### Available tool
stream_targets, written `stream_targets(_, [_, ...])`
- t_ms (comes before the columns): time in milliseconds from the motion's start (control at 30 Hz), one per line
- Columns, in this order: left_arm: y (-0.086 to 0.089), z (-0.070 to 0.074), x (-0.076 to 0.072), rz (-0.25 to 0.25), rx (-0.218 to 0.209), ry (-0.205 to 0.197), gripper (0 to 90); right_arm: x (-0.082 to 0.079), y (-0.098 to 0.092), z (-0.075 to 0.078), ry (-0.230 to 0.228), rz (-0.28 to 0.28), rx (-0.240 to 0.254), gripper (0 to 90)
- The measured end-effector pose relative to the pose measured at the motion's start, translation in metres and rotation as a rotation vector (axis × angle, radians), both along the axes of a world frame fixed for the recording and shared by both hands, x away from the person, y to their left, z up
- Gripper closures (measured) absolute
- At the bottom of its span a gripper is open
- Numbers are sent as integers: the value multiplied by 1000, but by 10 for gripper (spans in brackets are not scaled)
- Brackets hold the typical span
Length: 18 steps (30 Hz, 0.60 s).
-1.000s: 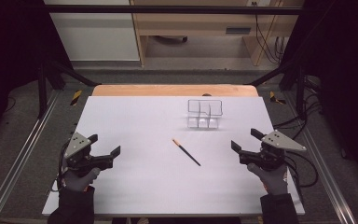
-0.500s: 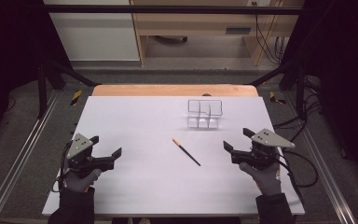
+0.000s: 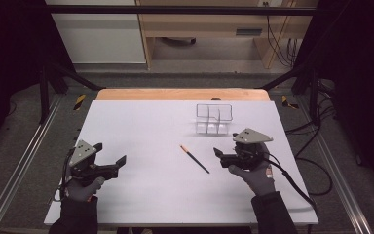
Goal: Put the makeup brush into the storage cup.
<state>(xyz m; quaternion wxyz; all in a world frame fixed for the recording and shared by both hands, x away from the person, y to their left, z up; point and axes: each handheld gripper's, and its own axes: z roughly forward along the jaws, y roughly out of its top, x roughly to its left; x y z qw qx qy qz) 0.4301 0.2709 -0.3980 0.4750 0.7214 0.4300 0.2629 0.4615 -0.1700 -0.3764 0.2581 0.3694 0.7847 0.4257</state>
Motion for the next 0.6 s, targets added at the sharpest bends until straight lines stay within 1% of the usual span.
stream_targets(67, [0,0,0,1,1,2,33,2,3,1,4,4,-7,192])
stream_targets(100, [0,-1,0,0,5,4,33,7,8,2,19,13,-19,199])
stream_targets(133, [0,-1,0,0,5,4,33,7,8,2,19,13,-19,199])
stream_targets(167, [0,-1,1,1,7,6,33,10,14,4,32,19,-34,205])
stream_targets(267, [0,-3,1,1,14,11,32,17,21,6,55,28,-50,215])
stream_targets(400, [1,-3,2,2,12,12,32,25,30,8,73,39,-74,229])
stream_targets(500, [1,-4,2,2,13,14,33,28,34,9,84,48,-79,231])
stream_targets(533, [1,-4,3,3,13,15,33,31,38,9,98,55,-80,233])
stream_targets(567, [1,-5,3,4,12,16,33,31,38,9,98,55,-80,233])
stream_targets(600, [1,-5,3,4,12,18,32,35,42,9,110,59,-89,236])
